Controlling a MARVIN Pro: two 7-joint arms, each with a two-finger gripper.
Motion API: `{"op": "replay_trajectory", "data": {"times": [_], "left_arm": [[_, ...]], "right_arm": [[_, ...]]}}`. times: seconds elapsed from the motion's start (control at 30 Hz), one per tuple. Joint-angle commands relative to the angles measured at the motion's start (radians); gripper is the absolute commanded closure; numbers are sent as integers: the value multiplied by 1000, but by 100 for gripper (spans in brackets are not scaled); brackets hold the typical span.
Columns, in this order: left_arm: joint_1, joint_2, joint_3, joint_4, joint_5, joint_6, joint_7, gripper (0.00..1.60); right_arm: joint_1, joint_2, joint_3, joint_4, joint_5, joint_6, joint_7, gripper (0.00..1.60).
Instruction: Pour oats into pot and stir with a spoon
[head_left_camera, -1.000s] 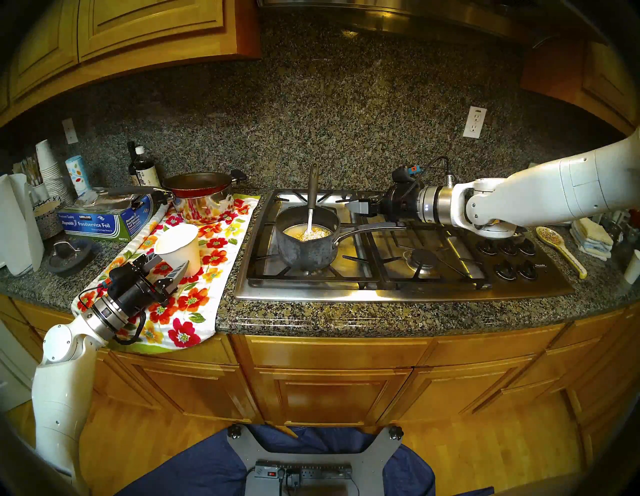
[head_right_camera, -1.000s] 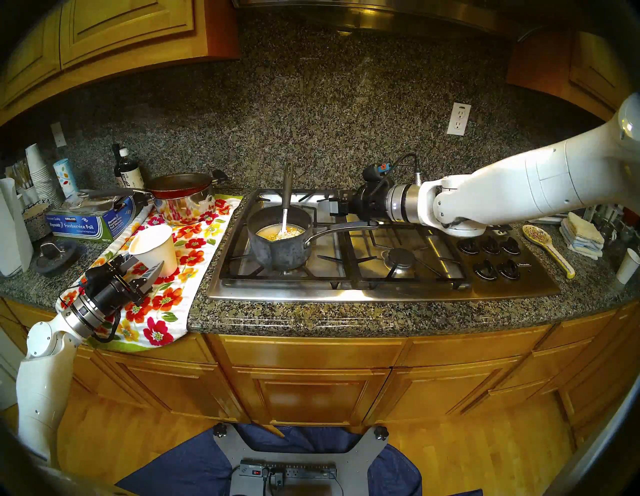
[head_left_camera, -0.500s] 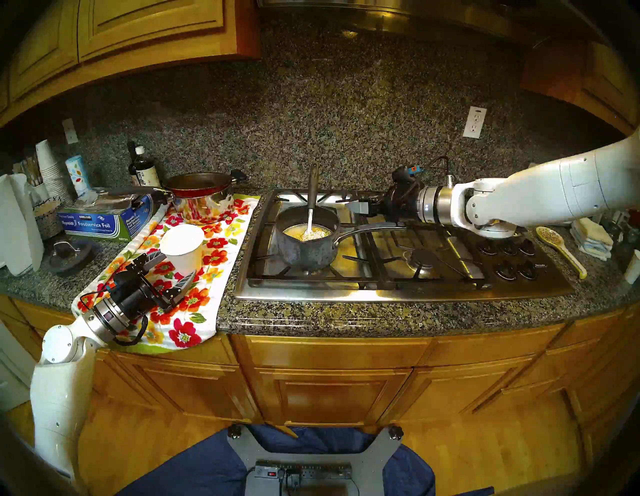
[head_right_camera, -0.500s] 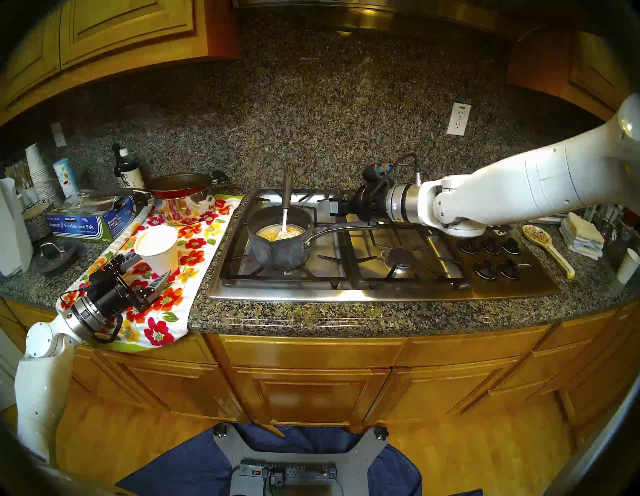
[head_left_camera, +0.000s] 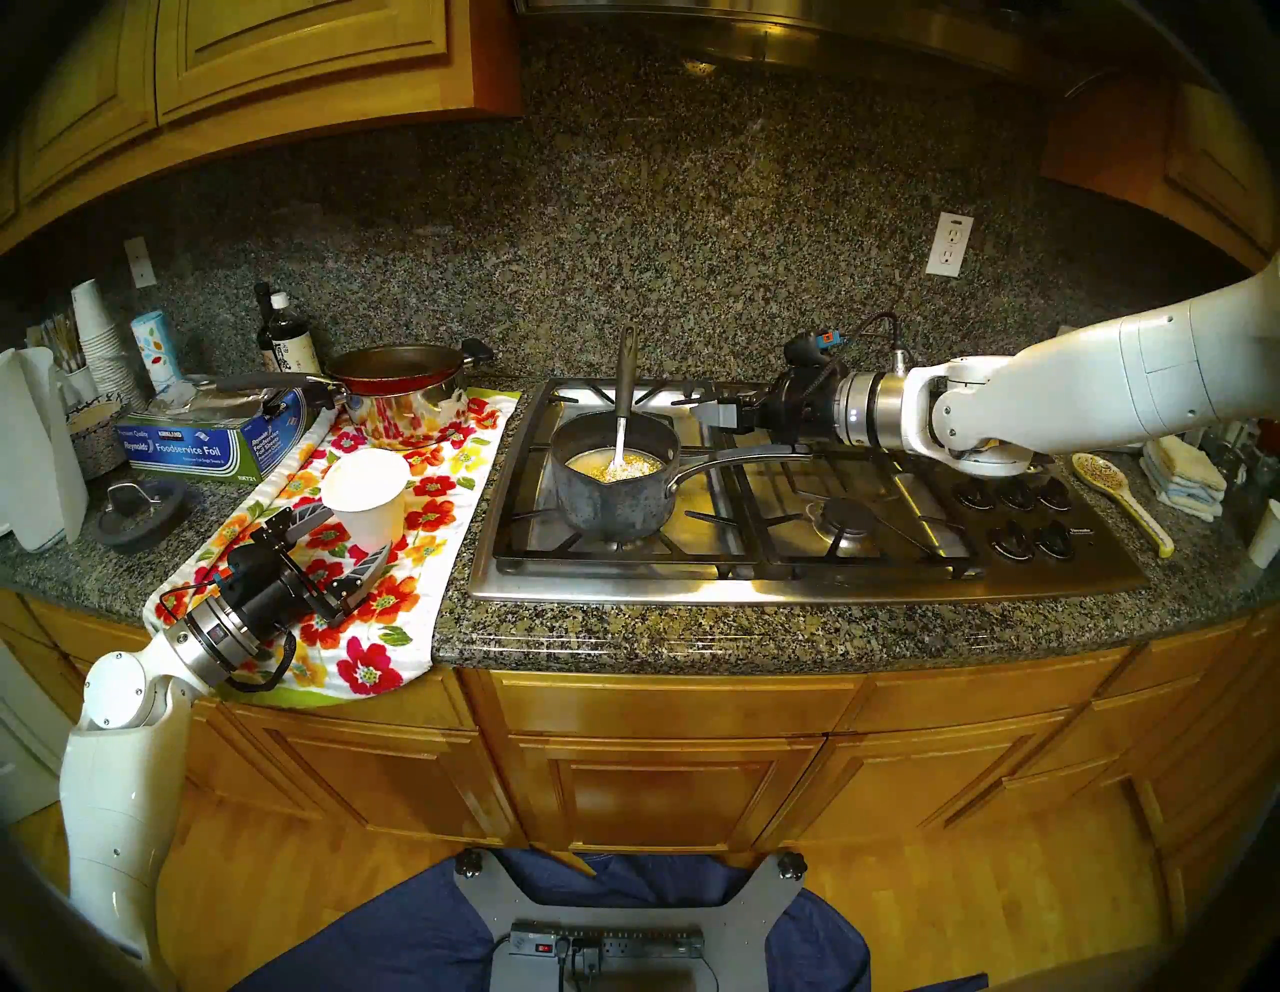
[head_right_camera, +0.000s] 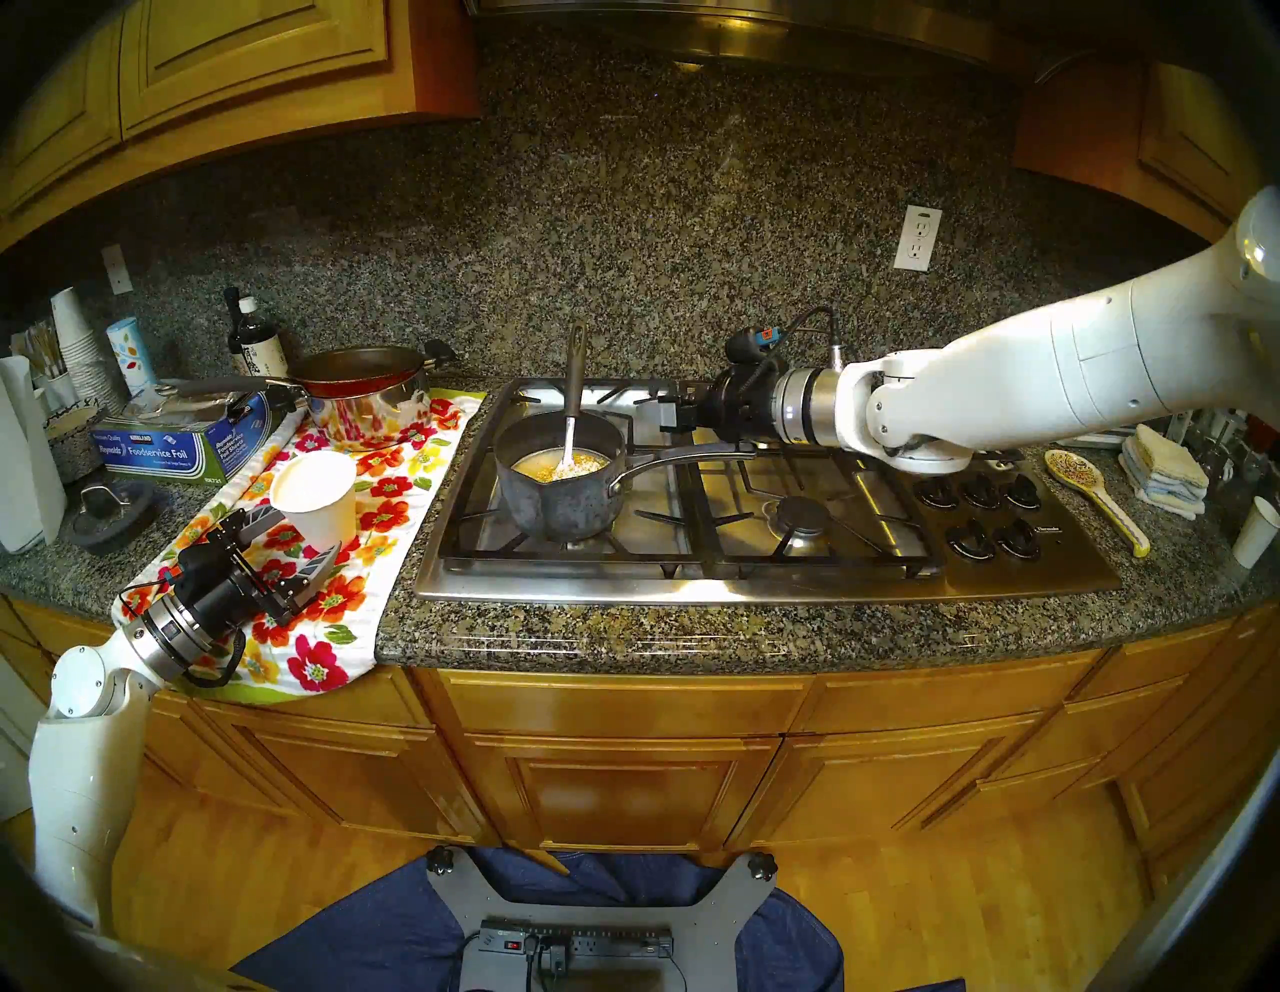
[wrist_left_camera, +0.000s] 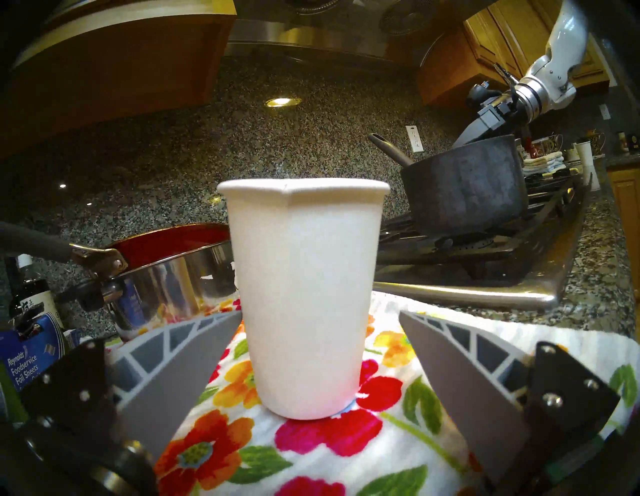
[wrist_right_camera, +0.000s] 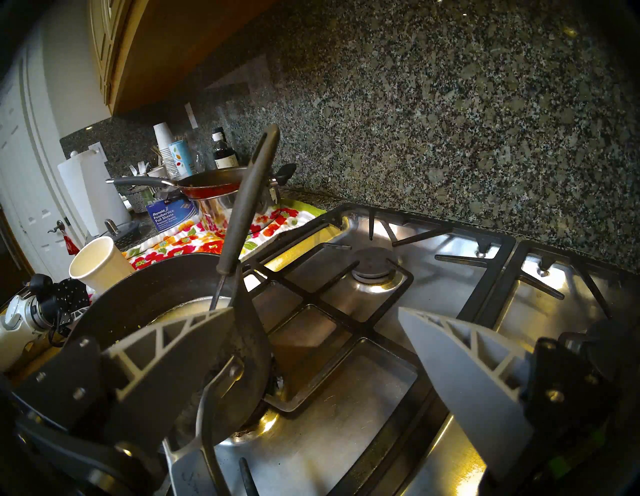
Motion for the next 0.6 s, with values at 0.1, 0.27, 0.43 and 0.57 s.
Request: {"op": "replay_trajectory", "data": {"times": [0.1, 0.27, 0.43, 0.57], "left_arm": [[-11, 11, -13, -6, 0, -2, 8, 0], [-8, 13, -17, -12, 4, 0, 15, 0], [-4, 20, -26, -9, 4, -2, 18, 0], [1, 24, -36, -10, 1, -7, 17, 0]], "right_arm": [[36, 2, 16, 8, -1, -11, 0, 0], [36, 2, 16, 8, -1, -11, 0, 0], [36, 2, 16, 8, -1, -11, 0, 0], [36, 2, 16, 8, -1, -11, 0, 0]]}}
